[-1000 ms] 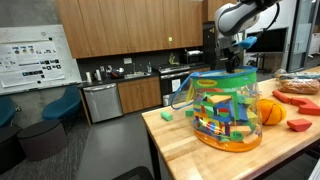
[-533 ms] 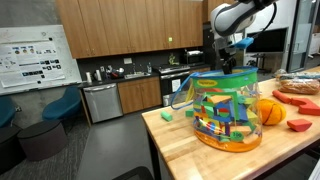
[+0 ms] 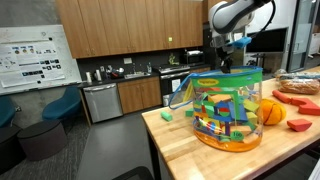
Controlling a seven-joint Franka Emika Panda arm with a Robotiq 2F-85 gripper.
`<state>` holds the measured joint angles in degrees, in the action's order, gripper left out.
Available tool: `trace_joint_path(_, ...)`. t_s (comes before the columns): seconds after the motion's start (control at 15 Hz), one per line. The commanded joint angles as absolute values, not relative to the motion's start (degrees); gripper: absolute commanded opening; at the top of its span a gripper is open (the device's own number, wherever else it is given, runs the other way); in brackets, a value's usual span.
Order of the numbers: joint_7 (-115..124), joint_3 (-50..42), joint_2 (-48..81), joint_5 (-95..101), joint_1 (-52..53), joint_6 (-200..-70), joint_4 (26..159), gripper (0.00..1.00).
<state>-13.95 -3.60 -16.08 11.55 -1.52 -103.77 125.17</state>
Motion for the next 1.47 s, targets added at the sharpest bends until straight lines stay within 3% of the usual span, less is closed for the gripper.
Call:
trace_joint_path(0.0, -13.9, -2.7, -17.2, 10.6, -0.5, -103.0, 123.9, 0.0)
trace_joint_path(1.4, -20.0, 2.0, -16.2, 10.8, 5.2, -102.2, 121.3, 0.0)
